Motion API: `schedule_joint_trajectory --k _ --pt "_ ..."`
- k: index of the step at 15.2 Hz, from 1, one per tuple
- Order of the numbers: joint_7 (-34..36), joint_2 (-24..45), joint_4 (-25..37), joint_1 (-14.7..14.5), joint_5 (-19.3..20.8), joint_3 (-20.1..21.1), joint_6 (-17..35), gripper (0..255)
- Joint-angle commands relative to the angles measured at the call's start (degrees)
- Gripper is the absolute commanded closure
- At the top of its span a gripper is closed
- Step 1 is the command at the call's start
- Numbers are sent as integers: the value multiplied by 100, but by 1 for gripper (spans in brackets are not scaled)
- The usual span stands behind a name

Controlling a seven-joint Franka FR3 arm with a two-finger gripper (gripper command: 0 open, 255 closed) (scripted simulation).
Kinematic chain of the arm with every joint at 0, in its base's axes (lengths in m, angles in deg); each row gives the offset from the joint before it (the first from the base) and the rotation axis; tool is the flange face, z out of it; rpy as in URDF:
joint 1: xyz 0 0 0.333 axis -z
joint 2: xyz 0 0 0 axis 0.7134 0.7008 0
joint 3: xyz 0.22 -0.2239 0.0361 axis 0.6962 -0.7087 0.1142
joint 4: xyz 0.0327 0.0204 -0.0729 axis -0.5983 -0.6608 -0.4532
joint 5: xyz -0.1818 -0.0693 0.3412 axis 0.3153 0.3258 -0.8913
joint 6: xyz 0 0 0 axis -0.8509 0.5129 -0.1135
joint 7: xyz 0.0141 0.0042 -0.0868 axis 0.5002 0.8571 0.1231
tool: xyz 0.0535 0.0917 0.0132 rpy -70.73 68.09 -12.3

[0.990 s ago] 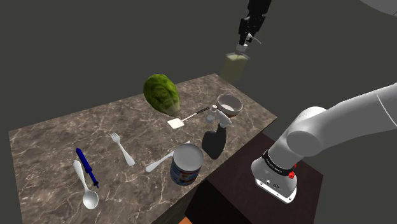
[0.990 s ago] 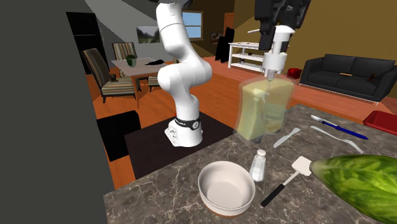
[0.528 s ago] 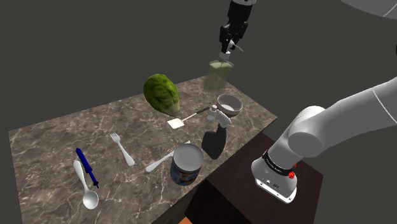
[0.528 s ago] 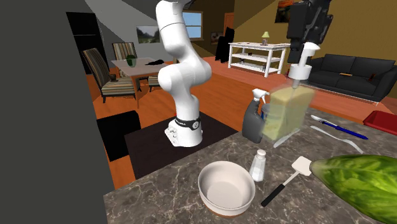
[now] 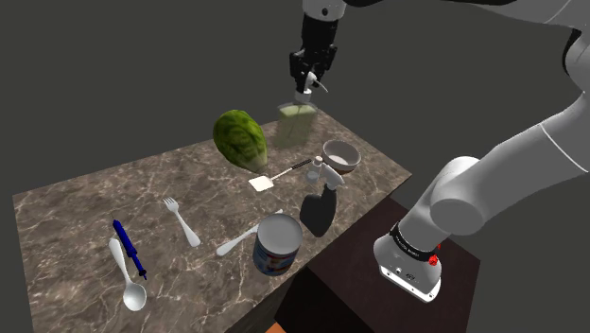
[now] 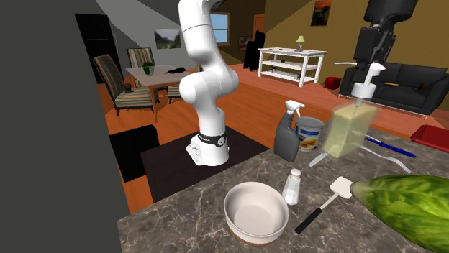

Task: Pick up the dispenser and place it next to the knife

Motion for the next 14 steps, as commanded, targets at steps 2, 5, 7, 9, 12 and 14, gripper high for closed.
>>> schedule_joint_trajectory --k 2,5,7,9,12,14 --pt "395 309 99 -114 -21 259 177 255" --pt "802 693 316 -234 4 518 299 255" --pt "1076 977 497 -317 49 683 368 255" --pt "1353 1283 706 -406 117 839 424 255" --pt "1769 1781 1076 -559 262 1050 478 255" --pt "2044 2138 1363 -680 387 1170 491 255"
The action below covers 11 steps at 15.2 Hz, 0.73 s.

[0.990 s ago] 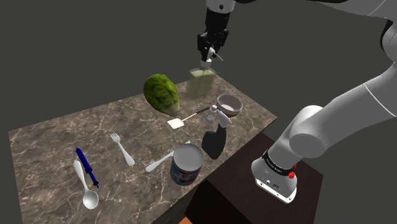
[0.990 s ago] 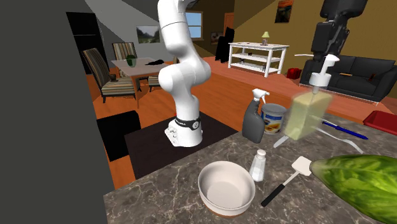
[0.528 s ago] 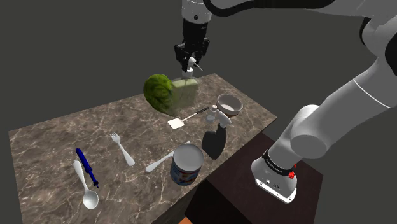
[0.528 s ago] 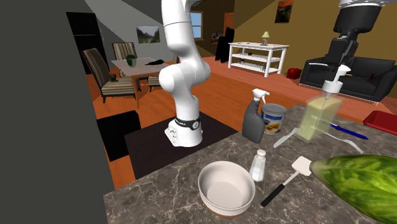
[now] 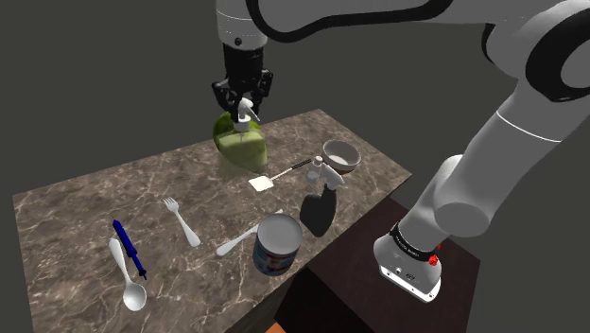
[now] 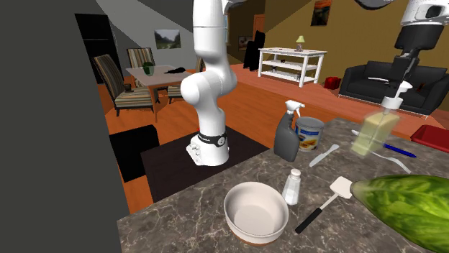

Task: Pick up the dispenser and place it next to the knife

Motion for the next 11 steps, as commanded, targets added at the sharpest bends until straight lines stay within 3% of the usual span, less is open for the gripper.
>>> schedule_joint_trajectory --k 1,6,11 --pt "261 327 212 -114 119 102 65 255" --pt "875 1290 1102 -515 500 282 -25 255" --pt "930 1338 779 -509 535 261 337 255"
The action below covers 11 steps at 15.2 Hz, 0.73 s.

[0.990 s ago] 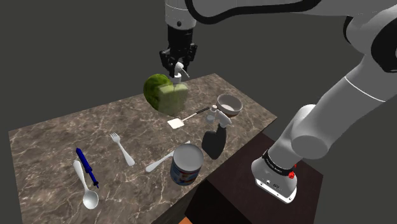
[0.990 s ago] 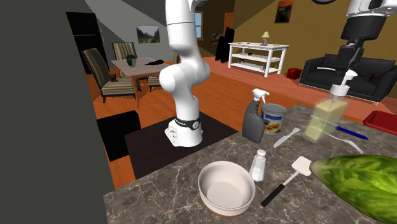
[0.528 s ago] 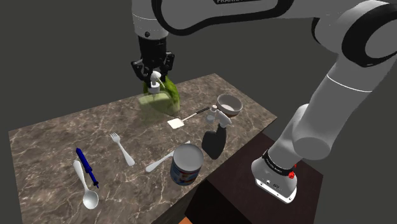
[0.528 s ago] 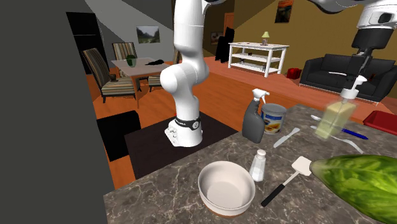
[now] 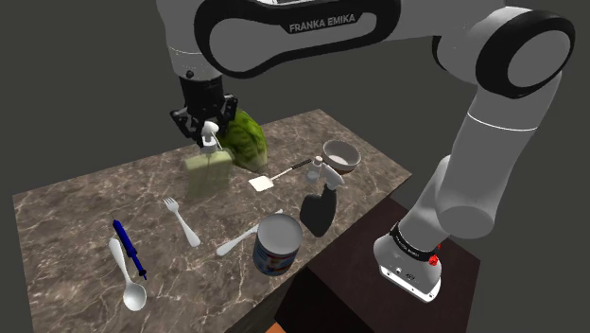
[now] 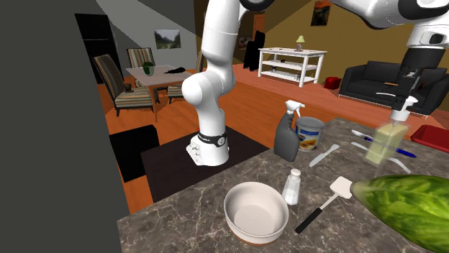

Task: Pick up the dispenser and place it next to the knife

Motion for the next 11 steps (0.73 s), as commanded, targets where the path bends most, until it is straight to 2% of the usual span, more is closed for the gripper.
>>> schedule_joint_trajectory --k 1,7,11 --pt "32 28 -121 0 20 -5 149 255" --pt "115 138 -453 0 93 -28 574 255" --pt "115 138 -453 0 93 -29 574 255"
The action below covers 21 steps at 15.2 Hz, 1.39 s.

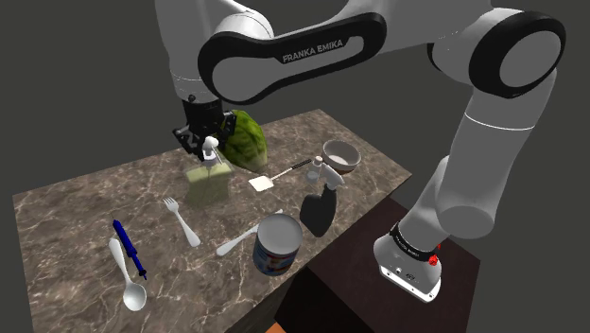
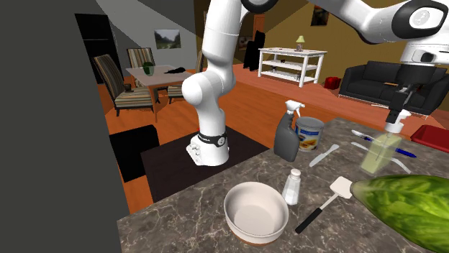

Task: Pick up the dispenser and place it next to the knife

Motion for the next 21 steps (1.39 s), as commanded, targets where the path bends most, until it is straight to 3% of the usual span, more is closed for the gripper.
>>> schedule_joint_trajectory --k 1,3,4,9,13,21 --pt "1 -1 -2 0 1 0 5 255" --pt "1 -1 -2 0 1 0 5 255" --pt "1 -1 -2 0 1 0 5 0" --pt "1 -1 -3 0 1 0 5 0" --pt "-59 -85 615 -57 -76 50 -687 0" --pt "-59 -85 615 -58 -76 49 -687 0"
